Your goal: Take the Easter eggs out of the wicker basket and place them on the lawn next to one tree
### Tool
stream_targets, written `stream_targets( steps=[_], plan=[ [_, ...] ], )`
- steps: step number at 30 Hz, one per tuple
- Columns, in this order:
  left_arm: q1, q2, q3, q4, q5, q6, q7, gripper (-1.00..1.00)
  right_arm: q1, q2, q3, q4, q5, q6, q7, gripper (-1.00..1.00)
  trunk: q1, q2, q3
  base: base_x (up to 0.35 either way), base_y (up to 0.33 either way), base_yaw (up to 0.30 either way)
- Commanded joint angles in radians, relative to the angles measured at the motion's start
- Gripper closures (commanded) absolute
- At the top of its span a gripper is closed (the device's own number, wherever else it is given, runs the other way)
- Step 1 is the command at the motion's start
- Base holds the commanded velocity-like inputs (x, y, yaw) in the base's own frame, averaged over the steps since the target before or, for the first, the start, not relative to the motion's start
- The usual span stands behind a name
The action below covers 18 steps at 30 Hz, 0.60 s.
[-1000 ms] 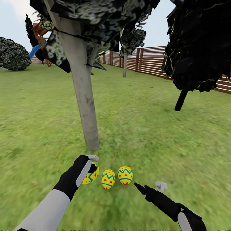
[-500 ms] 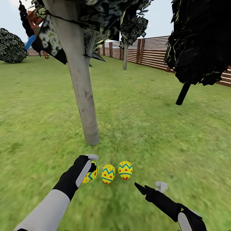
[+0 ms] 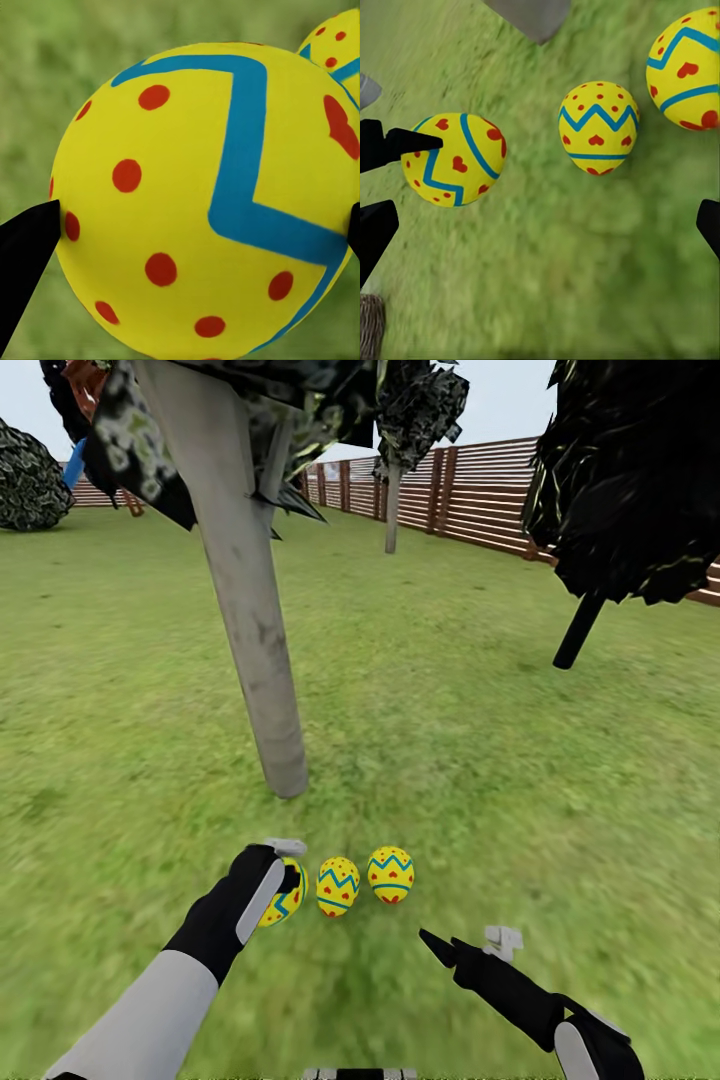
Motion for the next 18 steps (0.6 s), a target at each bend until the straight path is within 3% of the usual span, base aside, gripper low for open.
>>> stream_targets(
  steps=[1, 18],
  plan=[
    [-0.001, 0.001, -0.002, -0.001, 0.010, 0.000, 0.010, 1.00, -0.001, 0.000, -0.003, 0.000, -0.006, 0.008, 0.002, -1.00, 0.000, -0.001, -0.005, 0.000, 0.000, 0.000],
    [0.000, 0.002, -0.001, -0.001, 0.012, -0.072, 0.117, 1.00, -0.001, 0.001, -0.002, 0.001, -0.005, 0.008, 0.001, -1.00, 0.008, -0.005, -0.071, 0.000, 0.000, 0.000]
  ],
)
